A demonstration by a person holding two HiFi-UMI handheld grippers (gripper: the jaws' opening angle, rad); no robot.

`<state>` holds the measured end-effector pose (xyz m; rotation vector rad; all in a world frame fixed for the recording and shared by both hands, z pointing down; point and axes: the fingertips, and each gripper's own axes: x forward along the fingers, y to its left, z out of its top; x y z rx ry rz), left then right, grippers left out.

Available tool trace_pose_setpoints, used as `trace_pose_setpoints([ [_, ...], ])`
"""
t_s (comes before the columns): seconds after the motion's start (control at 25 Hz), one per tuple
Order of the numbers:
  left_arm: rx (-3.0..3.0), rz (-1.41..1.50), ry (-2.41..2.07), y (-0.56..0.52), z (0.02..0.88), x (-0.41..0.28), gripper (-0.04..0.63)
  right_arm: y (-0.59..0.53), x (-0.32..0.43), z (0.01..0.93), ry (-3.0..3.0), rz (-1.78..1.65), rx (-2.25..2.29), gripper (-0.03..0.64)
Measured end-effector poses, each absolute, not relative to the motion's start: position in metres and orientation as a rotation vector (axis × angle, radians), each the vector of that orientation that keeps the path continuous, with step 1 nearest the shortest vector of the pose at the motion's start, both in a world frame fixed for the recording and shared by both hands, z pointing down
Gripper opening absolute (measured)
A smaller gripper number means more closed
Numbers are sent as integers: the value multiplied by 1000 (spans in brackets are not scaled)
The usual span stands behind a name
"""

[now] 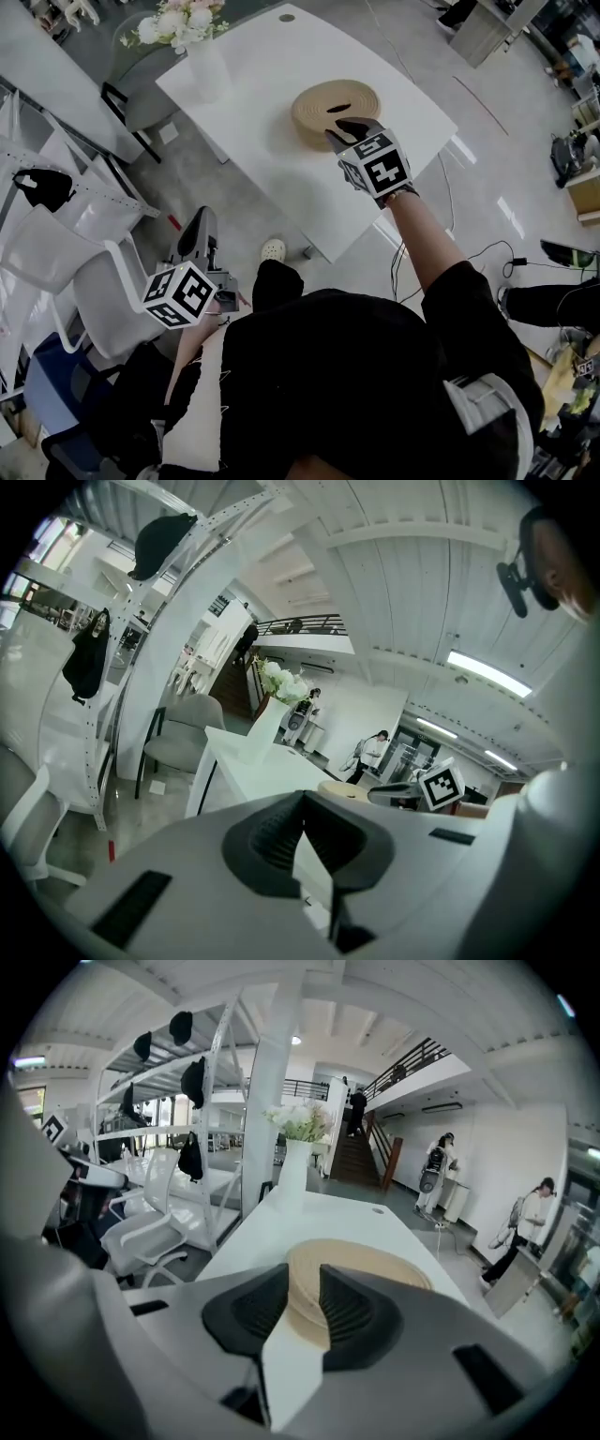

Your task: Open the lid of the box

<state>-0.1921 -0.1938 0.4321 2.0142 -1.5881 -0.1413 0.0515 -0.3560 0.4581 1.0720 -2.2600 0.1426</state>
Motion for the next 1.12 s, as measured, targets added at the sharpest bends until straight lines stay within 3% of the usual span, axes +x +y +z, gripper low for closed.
trace_pose_setpoints([
  [0.6,1998,-141,-1589,-191,438,-194,11,-367,34,498,-2122,-30,954,185],
  [1.12,1976,-149,-1592,-192,442,-203,11,-374,35,515,-2032,-175,898,169],
])
